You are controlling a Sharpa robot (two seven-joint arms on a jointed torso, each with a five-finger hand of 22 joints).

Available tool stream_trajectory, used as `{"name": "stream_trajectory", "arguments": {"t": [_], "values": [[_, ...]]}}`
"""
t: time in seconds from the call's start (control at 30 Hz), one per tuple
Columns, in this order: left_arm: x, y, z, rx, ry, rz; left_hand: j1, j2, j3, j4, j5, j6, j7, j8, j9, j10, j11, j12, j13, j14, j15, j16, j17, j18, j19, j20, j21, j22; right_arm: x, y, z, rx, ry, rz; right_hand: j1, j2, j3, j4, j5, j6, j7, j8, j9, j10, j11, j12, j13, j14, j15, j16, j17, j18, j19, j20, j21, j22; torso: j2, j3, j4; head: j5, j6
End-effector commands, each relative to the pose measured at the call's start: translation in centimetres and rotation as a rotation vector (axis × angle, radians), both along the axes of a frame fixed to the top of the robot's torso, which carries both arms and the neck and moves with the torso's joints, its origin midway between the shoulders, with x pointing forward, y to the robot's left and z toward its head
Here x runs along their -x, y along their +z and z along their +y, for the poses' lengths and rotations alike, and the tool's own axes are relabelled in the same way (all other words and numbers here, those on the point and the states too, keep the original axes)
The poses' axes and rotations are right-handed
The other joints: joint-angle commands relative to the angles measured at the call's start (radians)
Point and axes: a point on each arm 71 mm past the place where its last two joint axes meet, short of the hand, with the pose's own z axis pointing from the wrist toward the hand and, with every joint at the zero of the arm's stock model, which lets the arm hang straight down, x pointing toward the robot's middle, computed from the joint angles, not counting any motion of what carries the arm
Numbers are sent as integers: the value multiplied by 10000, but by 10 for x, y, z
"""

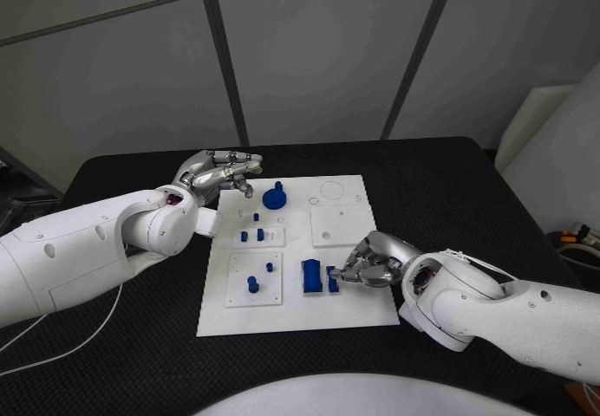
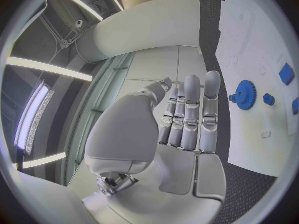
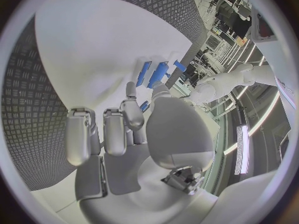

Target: Assemble the parts on the task board

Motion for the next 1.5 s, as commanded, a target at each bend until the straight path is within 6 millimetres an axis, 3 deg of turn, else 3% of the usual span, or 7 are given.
{"name": "stream_trajectory", "arguments": {"t": [0.03,0.3,0.73,1.07,1.1,1.47,1.5], "values": [[-1,1,0,59,-52,-48,-37,44,-61,14,-1,-90,12,-45,-10,-57,19,55,15,-55,-6,62,-14,345,-23,16,-38,-13,-6,7,-5,-2012,388,-722,710,169,84,-156,186,-442,187,-272,-107,-366,121,-682,-450,415,182,-294,-360,199,-388,82,-415,1030,-48,-12,-28,3,76],[-1,-2,8,203,203,-50,-55,47,-78,31,-1,-91,9,-40,-6,-66,22,69,18,-60,1,66,-22,343,-24,23,-48,-19,-40,13,-31,-5804,-812,214,2464,524,387,-490,395,-918,579,-628,-309,-3182,496,-5904,-4205,-1938,558,-6129,-6641,1502,-4947,425,-6089,-4194,-256,-94,-126,-27,288],[-5,-11,31,856,1674,-371,-123,6,-379,389,-40,-448,234,-261,-18,-658,568,-816,-551,-3262,1096,-5024,-2499,-9,-4155,948,-3641,-2264,-123,17,-35,-8157,-1451,-464,3531,481,603,-269,-153,-1110,1100,-1206,-1672,-3394,1473,-9869,-10163,-4139,1860,-12359,-10424,1507,-6235,1834,-11359,-8033,-598,-207,-421,28,1299],[-16,-20,32,1095,2935,-338,176,238,-971,419,41,-614,173,-618,-14,-1148,894,-1922,-558,-3463,1528,-7540,-3623,349,-5018,1724,-5093,-4038,-151,8,-30,-8588,-1817,-551,3214,732,378,-906,-137,-1170,1261,-1211,-2498,-3551,1617,-10367,-11726,-3912,2081,-13426,-11835,1531,-5462,1975,-12772,-9456,-732,-172,-320,174,1593],[-13,-21,28,795,2147,-119,-4009,582,-1930,2,-452,-3451,-396,-1363,-673,-3930,333,-2449,-1182,-6027,1019,-8158,-4288,-549,-6958,852,-5984,-5690,-148,6,-31,-7822,-1984,-623,-1336,618,1167,-1417,-923,-4146,636,-1839,-2764,-6744,1121,-10999,-12520,-7223,1693,-14066,-12068,893,-8312,1254,-13222,-10428,-686,-201,-369,150,1560],[1,-21,3,305,2537,-339,-7328,1417,-2784,2,-1505,-5840,-849,-1363,-673,-6251,-124,-2918,-1182,-8033,590,-8727,-4288,-562,-8479,147,-5984,-7087,-128,17,-26,-8869,-2867,-1263,-5102,618,1167,-1951,-1558,-6528,186,-1839,-3610,-9343,755,-10999,-12520,-9770,764,-14066,-12985,613,-10458,669,-13761,-11407,-944,-18,324,156,1847],[4,-21,-1,223,2603,-383,-7572,1417,-2844,2,-1505,-6013,-880,-1363,-673,-6419,-157,-2953,-1182,-8182,559,-8762,-4288,-562,-8594,98,-5984,-7187,-124,19,-25,-9016,-3031,-1357,-5372,618,1167,-1974,-1603,-6701,152,-1839,-3610,-9530,32,-10999,-12520,-9959,764,-14066,-12985,613,-10618,625,-13790,-11472,-969,-1,390,157,1875]]}}
